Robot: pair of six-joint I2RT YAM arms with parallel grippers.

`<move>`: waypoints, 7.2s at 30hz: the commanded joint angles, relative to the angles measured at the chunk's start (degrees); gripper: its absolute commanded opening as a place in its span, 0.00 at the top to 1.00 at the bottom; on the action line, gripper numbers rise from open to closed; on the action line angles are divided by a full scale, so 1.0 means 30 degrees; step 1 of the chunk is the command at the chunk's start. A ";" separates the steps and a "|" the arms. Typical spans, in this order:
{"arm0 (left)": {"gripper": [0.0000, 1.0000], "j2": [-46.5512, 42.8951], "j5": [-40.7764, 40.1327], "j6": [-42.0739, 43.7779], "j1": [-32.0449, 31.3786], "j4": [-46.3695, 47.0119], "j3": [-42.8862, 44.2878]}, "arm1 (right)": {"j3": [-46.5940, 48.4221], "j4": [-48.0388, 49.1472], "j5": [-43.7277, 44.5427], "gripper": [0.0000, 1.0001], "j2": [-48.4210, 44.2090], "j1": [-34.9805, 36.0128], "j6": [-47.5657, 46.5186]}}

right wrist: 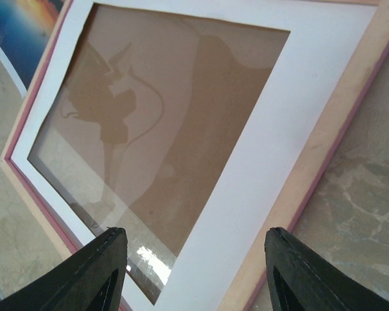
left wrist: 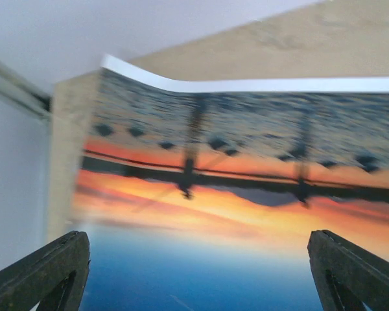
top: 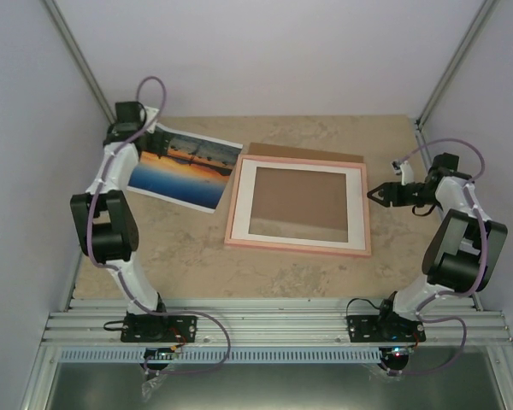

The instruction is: Put the photo into the frame

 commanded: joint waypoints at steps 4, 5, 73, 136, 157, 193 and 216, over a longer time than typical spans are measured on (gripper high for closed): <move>0.05 0.4379 0.2315 0.0736 0.2711 -0.2291 0.5050 | -0.1186 0.1674 -0.0763 0.40 -0.1887 0.0085 0.1037; 0.05 0.5165 0.3029 0.0804 0.3107 -0.2734 0.6114 | -0.1213 0.1632 -0.0807 0.40 -0.1991 0.0085 0.0995; 1.00 -0.8634 1.3352 -2.5127 0.5430 -0.0611 0.1924 | 0.7927 1.1211 1.0786 0.13 -0.2285 2.0082 -0.2411; 0.01 -1.1560 1.8695 0.3817 0.2131 -1.1165 0.7414 | 1.4285 0.3640 0.3143 1.00 -0.2335 1.8815 -0.2469; 0.48 -0.7250 1.0904 0.6573 -0.9645 -1.8415 1.0442 | 1.0640 0.1277 0.3539 0.99 -0.5836 1.8810 -0.4199; 1.00 -0.3876 1.5966 -0.6077 -1.6385 -0.1532 0.9264 | 1.3050 0.4323 0.9719 0.02 -1.1449 0.7592 0.3515; 1.00 0.0207 1.3841 -1.4613 -1.0033 0.3440 -0.2898 | 0.5639 0.5299 0.7930 0.02 -1.1749 0.6069 0.1883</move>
